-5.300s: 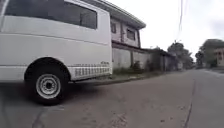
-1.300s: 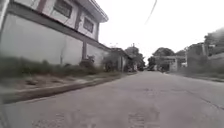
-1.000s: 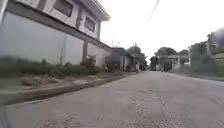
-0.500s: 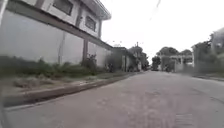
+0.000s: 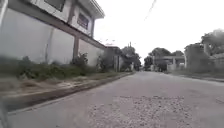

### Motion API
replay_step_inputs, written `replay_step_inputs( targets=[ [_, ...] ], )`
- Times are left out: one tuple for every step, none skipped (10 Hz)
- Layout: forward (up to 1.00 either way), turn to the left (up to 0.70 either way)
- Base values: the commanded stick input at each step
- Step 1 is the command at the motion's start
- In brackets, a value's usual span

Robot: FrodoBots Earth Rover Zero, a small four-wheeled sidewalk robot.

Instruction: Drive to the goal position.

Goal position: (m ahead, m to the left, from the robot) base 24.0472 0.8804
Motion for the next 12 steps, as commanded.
replay_step_inputs(
  targets=[
    [0.7,-0.32],
    [0.7,-0.3],
    [0.7,0.0],
    [0.7,0.0],
    [0.7,0.0],
    [0.7,0.0],
    [0.7,0.0],
    [0.7,0.0],
    [0.7,0.0],
    [0.7,0.0],
    [0.7,0.0],
    [0.7,0.0]
  ],
)
